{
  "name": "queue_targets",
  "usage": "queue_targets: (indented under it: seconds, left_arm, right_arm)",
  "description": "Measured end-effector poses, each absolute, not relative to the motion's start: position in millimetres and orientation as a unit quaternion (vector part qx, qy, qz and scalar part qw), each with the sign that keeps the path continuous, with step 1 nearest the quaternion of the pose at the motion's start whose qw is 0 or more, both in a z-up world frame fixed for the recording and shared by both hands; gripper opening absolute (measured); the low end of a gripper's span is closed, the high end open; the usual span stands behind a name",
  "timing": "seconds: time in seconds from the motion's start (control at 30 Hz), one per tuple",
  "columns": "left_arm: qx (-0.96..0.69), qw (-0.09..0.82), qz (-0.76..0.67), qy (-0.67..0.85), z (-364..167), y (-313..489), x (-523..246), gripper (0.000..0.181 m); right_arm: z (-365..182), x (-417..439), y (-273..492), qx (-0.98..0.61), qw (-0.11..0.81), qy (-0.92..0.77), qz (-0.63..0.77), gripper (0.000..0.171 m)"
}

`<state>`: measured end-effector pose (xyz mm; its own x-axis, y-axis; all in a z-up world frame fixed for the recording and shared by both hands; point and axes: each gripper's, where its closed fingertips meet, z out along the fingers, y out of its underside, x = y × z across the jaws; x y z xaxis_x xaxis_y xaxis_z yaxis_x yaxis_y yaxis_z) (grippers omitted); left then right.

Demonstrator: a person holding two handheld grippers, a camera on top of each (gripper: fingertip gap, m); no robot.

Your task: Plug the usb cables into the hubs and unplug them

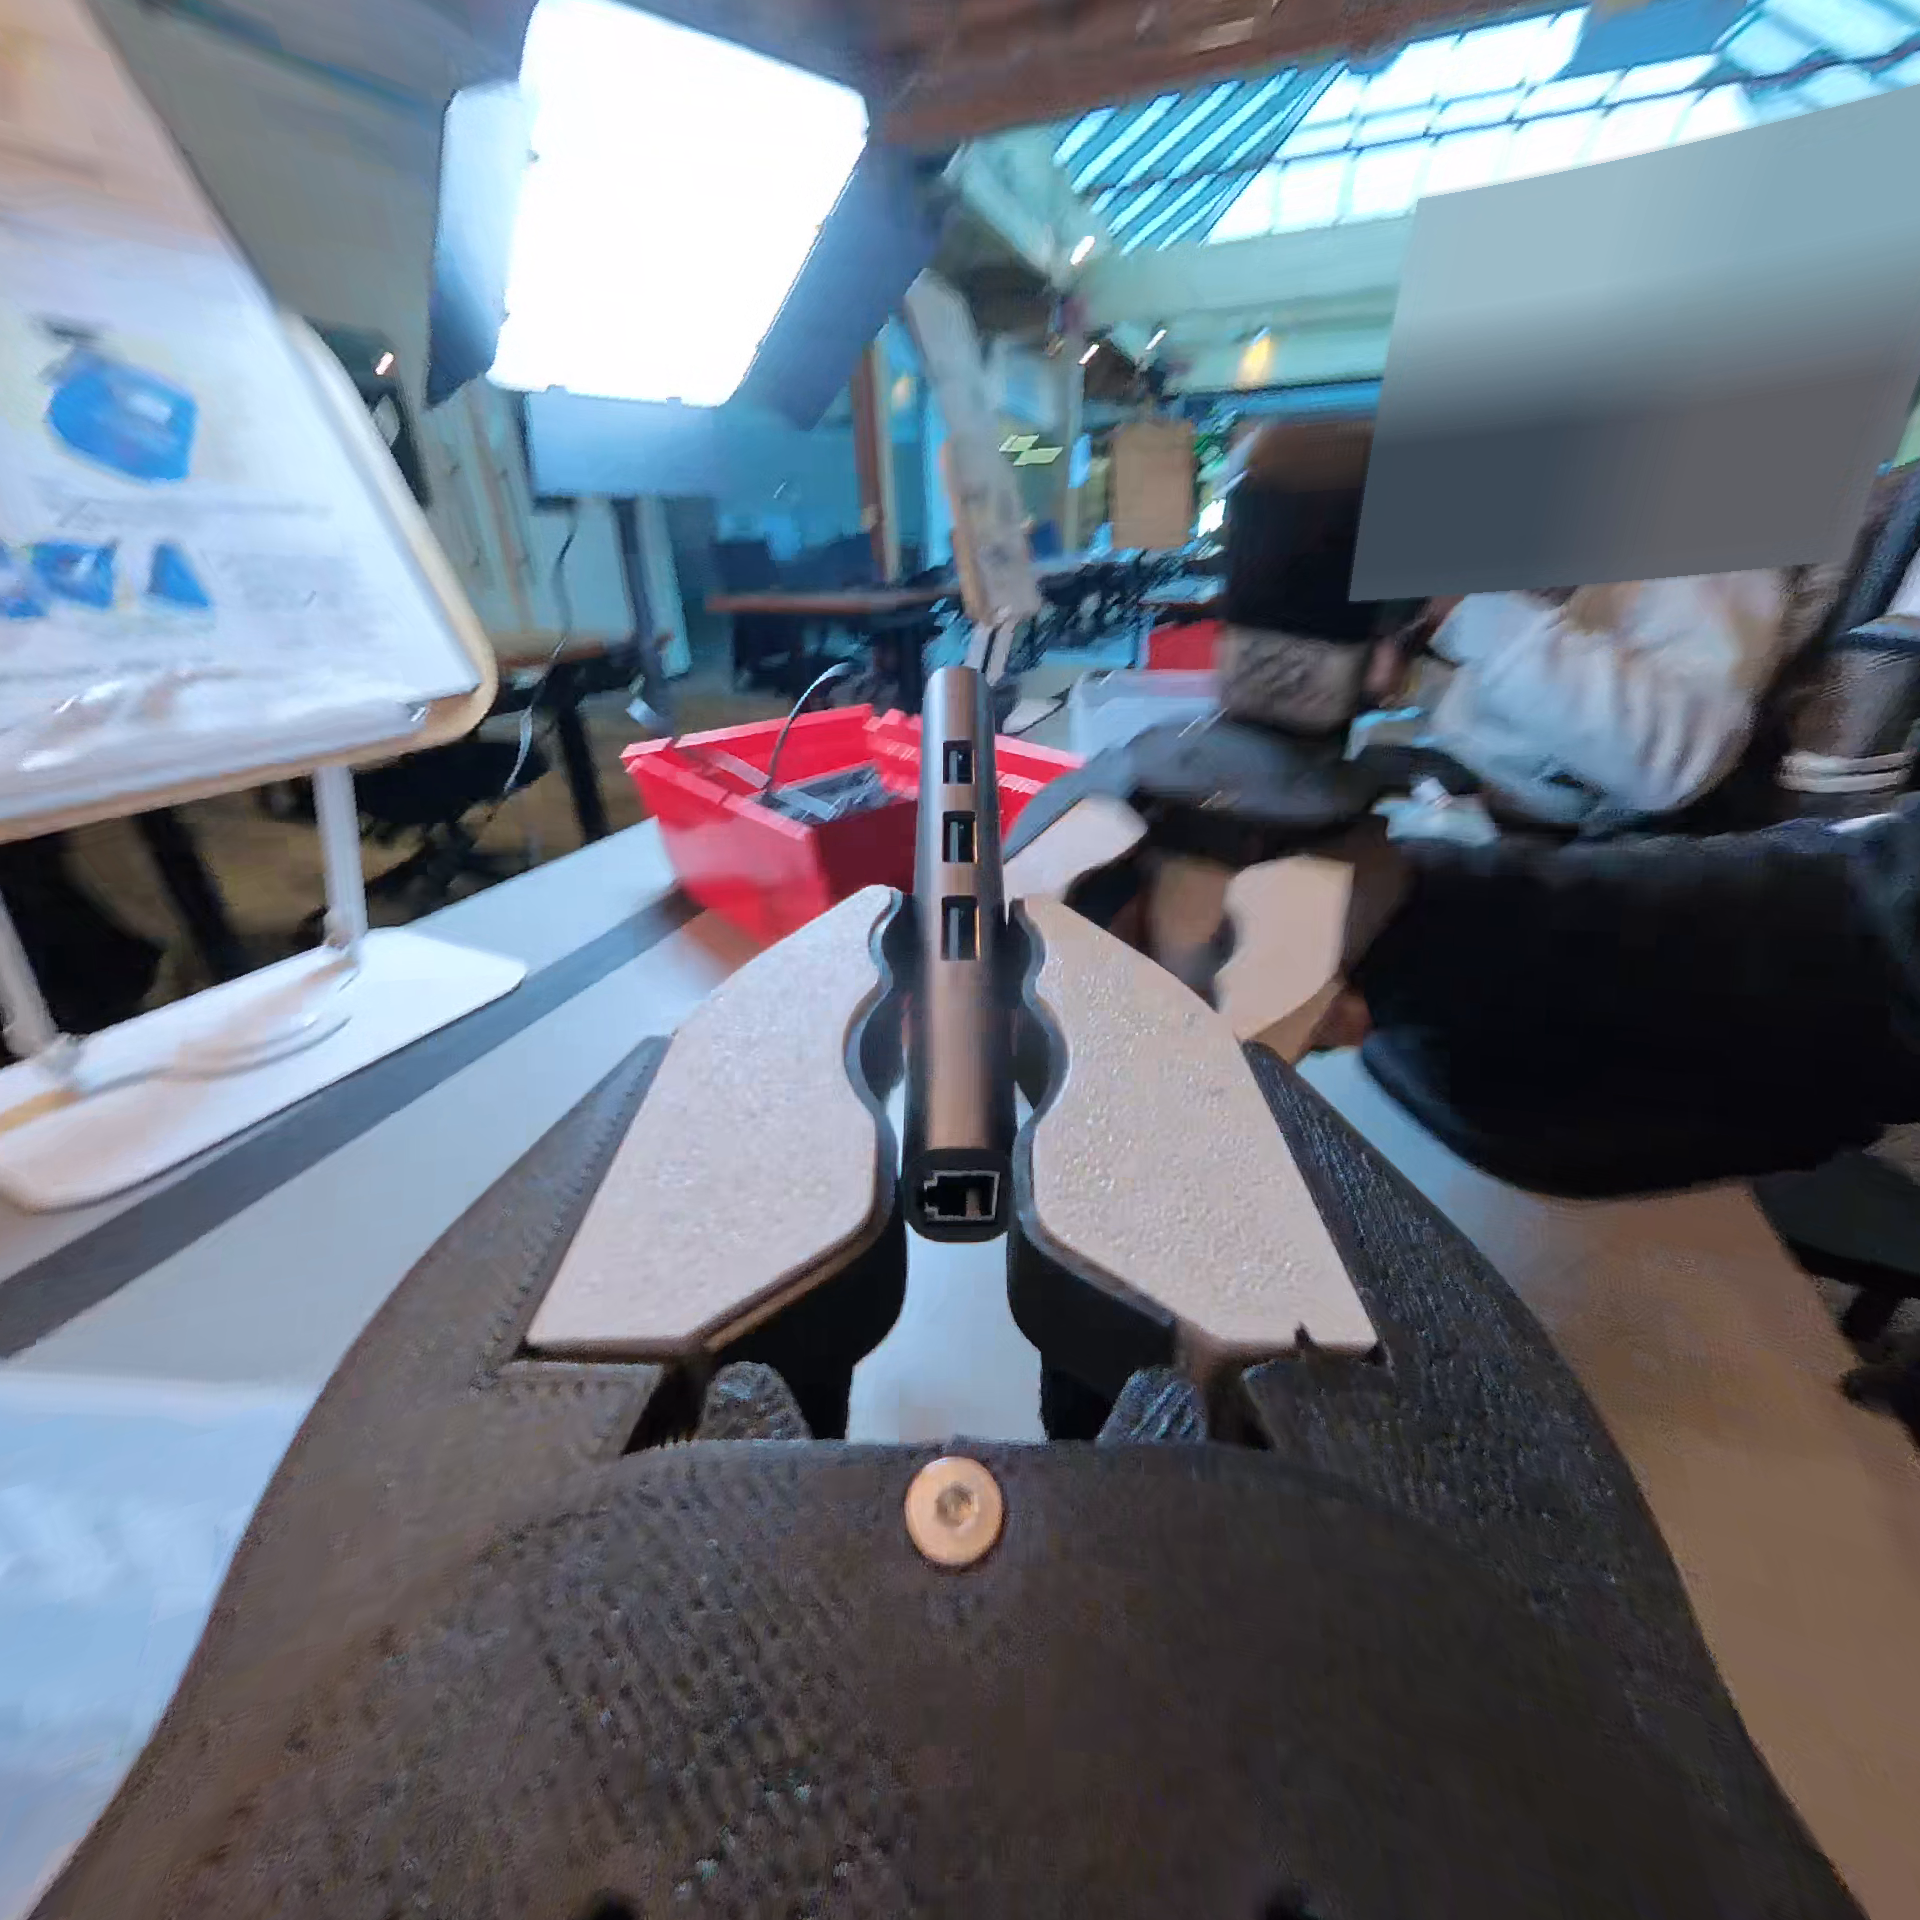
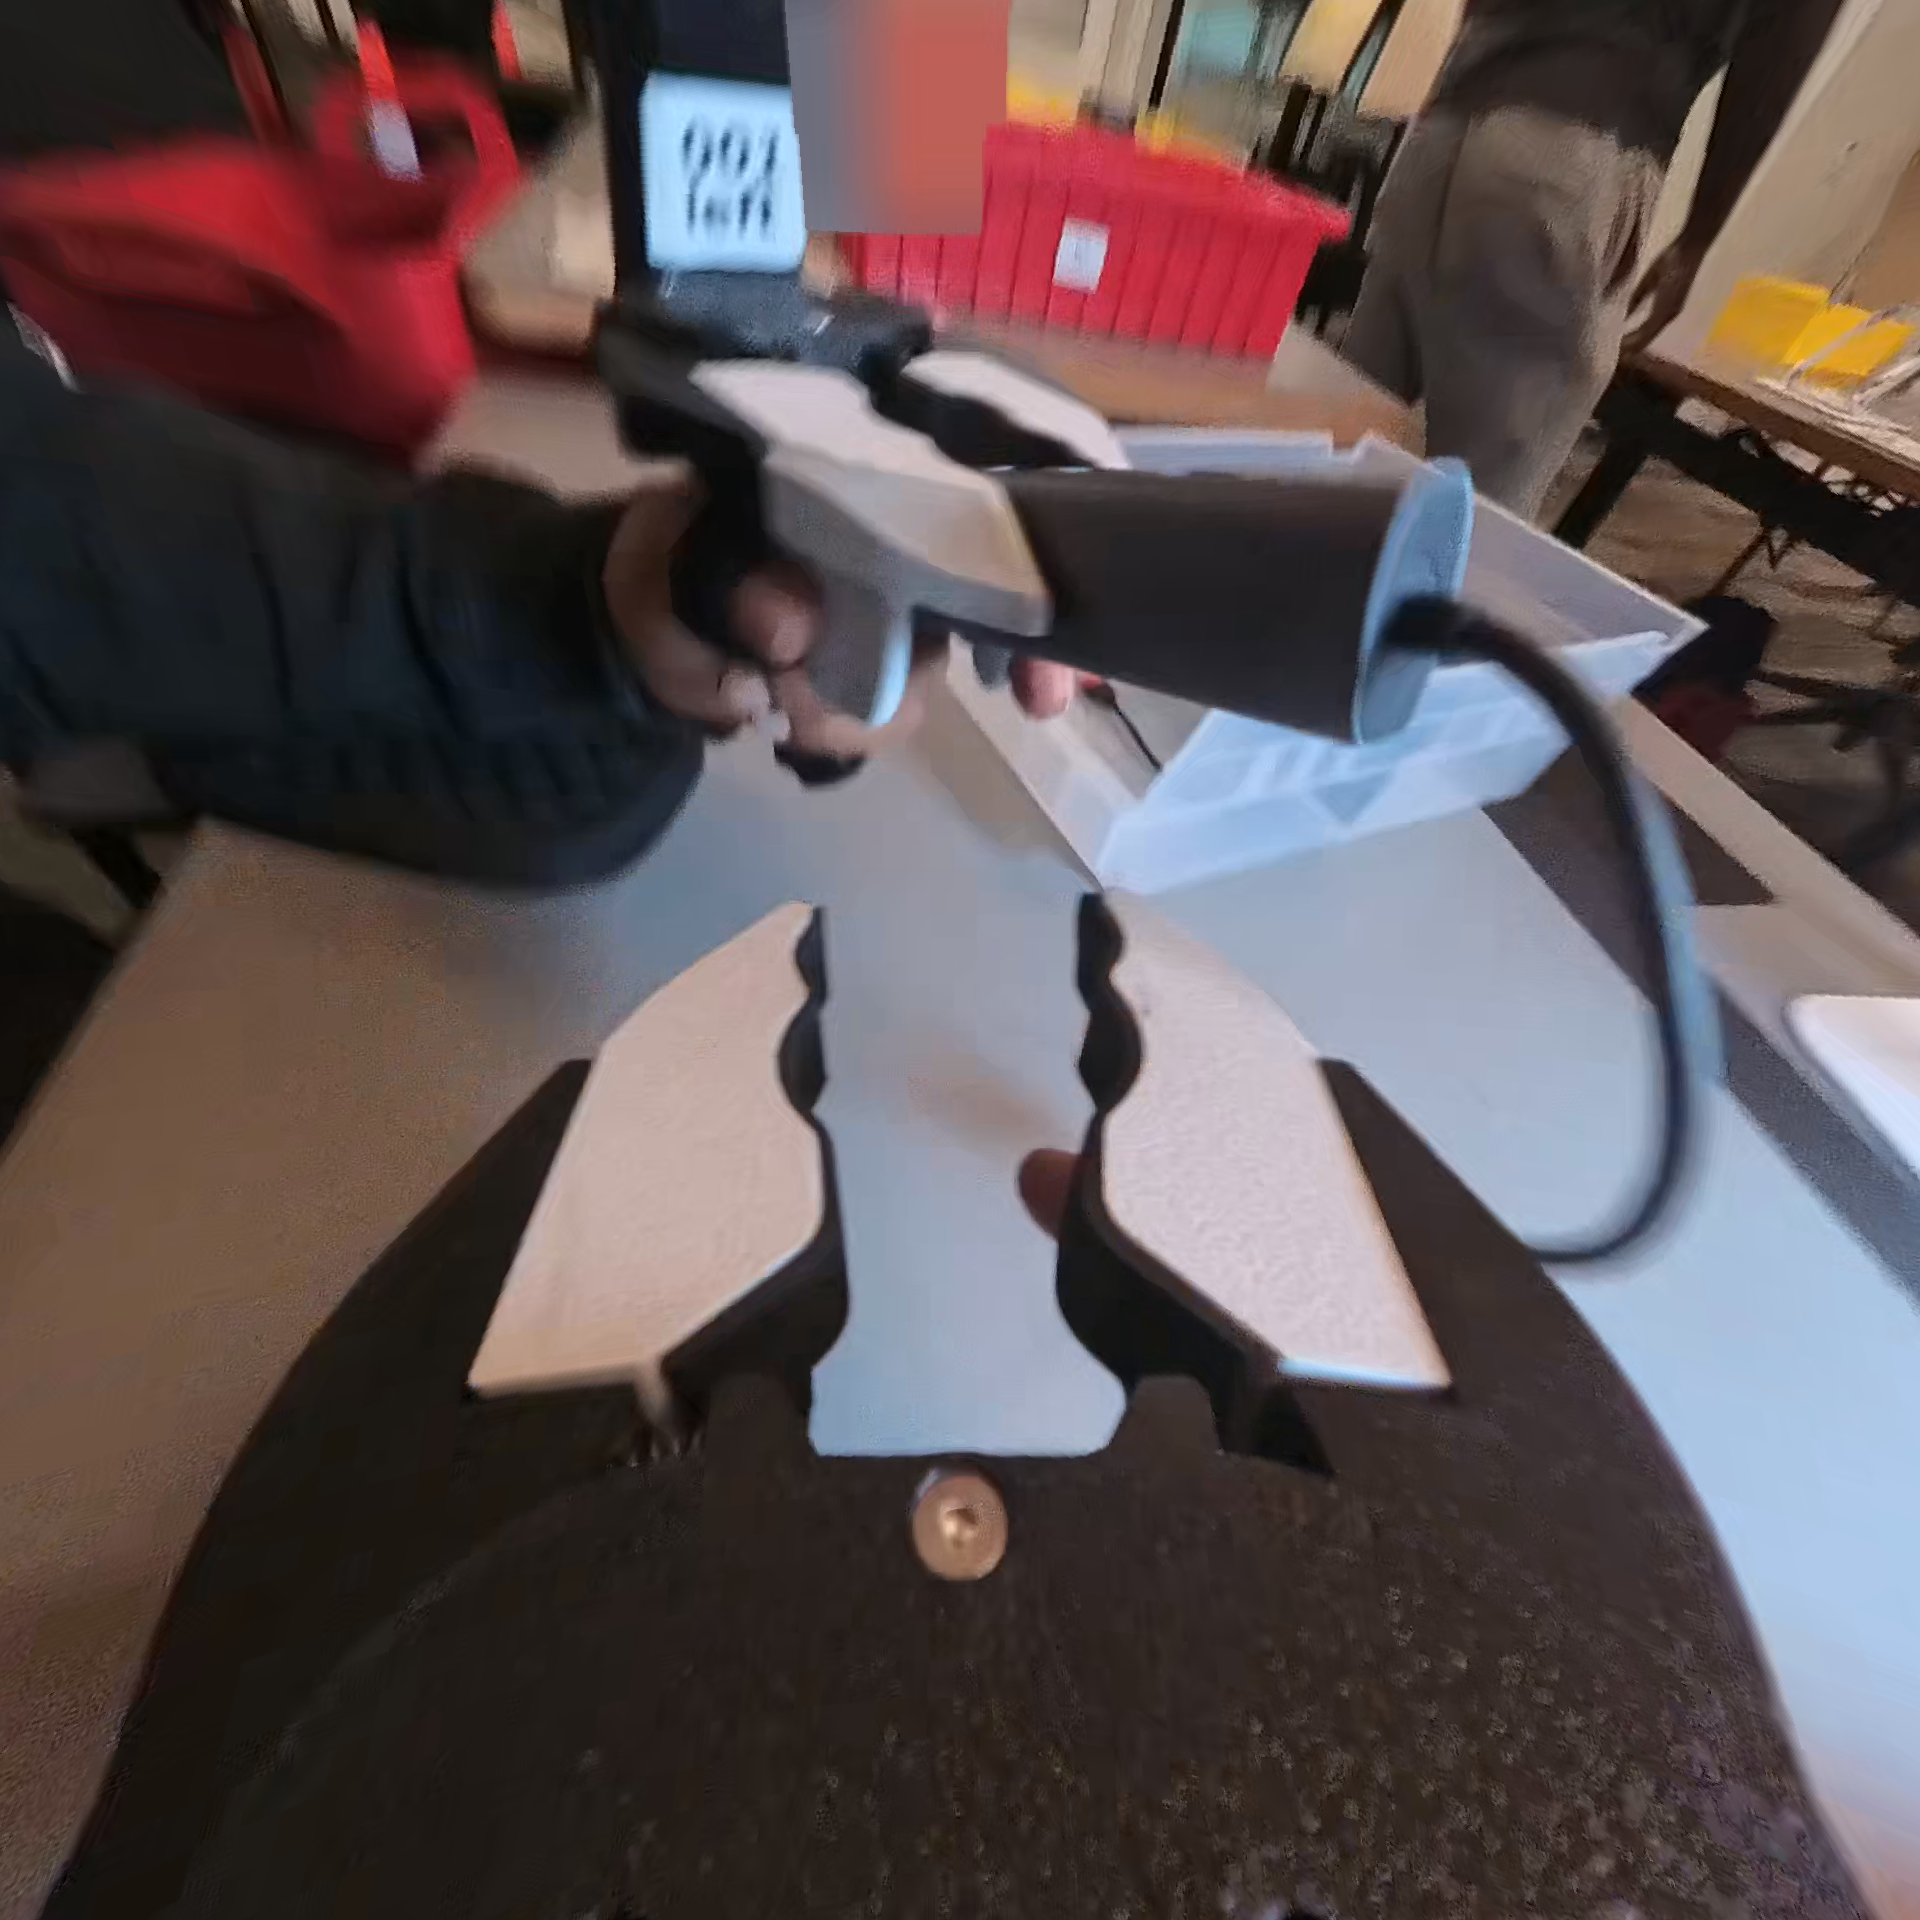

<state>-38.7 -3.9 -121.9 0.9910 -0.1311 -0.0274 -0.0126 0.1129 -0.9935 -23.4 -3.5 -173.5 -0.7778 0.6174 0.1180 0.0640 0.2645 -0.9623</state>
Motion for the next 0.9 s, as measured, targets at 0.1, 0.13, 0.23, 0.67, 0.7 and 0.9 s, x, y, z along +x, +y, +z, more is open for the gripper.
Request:
queue_targets:
  seconds: [0.1, 0.13, 0.23, 0.67, 0.7, 0.9]
  left_arm:
    - [-0.642, 0.757, -0.077, 0.093, -111.7, -8.5, -18.0, 0.018]
    - [-0.642, 0.754, -0.086, 0.108, -113.1, -9.1, -13.1, 0.018]
    - [-0.650, 0.737, -0.124, 0.136, -122.2, -8.7, -2.0, 0.018]
    - [-0.753, 0.631, -0.016, 0.184, -173.7, 5.7, -8.3, 0.018]
    - [-0.753, 0.629, -0.011, 0.191, -175.4, 5.9, -8.0, 0.017]
    - [-0.765, 0.606, -0.005, 0.218, -187.9, 7.2, -2.6, 0.016]
  right_arm:
    - [-150.1, -27.2, -15.7, -0.231, 0.209, -0.678, 0.666, 0.057]
    - [-137.7, -23.2, -16.2, -0.222, 0.198, -0.656, 0.694, 0.056]
    - [-121.6, -5.0, -16.7, -0.186, 0.153, -0.647, 0.723, 0.037]
    - [-129.1, 5.9, 1.5, -0.110, 0.294, -0.724, 0.614, 0.015]
    - [-130.1, 6.5, 1.3, -0.109, 0.302, -0.729, 0.605, 0.015]
    - [-154.0, -1.4, -8.1, -0.108, 0.334, -0.770, 0.533, 0.033]
